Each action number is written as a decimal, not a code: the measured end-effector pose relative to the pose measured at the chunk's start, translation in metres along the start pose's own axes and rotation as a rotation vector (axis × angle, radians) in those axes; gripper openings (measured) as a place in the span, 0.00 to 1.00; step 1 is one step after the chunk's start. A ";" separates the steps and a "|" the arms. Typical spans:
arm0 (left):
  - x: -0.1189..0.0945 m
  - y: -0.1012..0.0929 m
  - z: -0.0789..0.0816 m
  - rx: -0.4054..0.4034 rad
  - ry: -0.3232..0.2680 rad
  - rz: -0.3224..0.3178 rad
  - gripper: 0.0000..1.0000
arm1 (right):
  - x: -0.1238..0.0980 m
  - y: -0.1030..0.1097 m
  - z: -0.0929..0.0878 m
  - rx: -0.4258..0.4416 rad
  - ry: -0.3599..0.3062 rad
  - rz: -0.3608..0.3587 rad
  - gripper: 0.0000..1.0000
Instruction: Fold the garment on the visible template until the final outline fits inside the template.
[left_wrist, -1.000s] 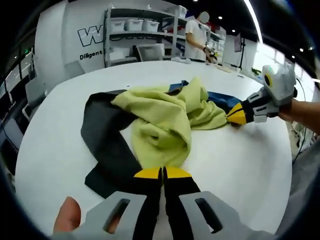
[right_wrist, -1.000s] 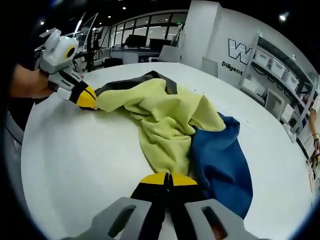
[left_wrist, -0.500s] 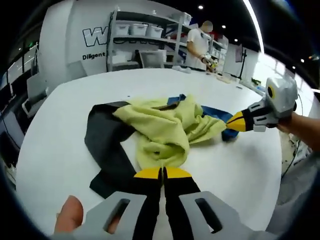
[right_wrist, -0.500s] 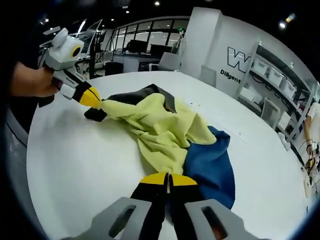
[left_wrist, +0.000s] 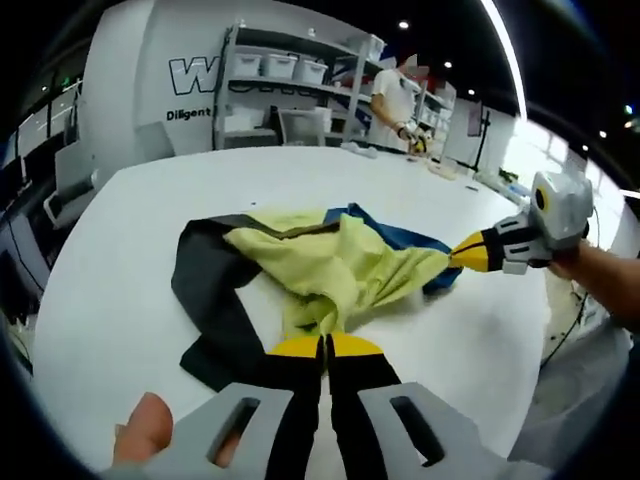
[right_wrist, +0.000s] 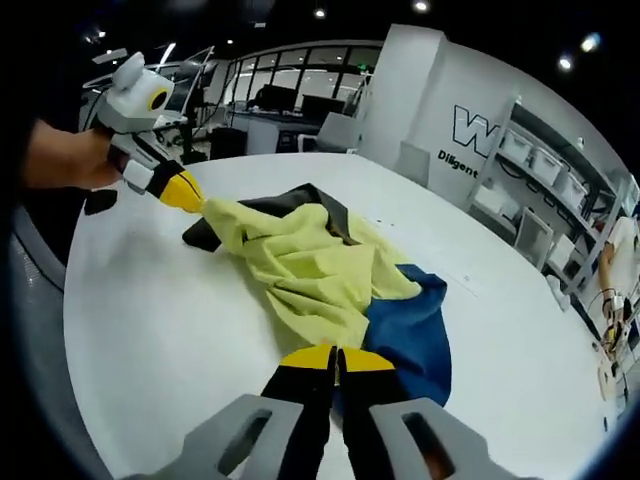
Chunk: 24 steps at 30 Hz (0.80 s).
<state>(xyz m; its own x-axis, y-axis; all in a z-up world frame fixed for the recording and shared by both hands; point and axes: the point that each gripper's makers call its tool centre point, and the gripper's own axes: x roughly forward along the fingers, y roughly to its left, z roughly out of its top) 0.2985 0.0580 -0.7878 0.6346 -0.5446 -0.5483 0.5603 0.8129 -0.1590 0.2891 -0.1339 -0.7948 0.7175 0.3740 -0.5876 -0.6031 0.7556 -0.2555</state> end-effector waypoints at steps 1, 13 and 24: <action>-0.002 0.000 0.000 -0.006 0.000 0.000 0.00 | -0.002 -0.001 0.001 0.000 -0.003 -0.004 0.00; -0.024 0.001 -0.007 -0.080 0.010 0.007 0.00 | -0.033 -0.002 -0.004 0.014 -0.012 -0.035 0.00; -0.043 0.020 -0.028 -0.164 0.073 0.045 0.00 | -0.054 -0.009 -0.015 0.055 0.004 -0.050 0.00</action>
<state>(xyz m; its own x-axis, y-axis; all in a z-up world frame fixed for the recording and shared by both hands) 0.2673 0.1035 -0.7903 0.6136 -0.4950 -0.6153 0.4340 0.8623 -0.2609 0.2502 -0.1687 -0.7724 0.7449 0.3333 -0.5780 -0.5465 0.8017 -0.2420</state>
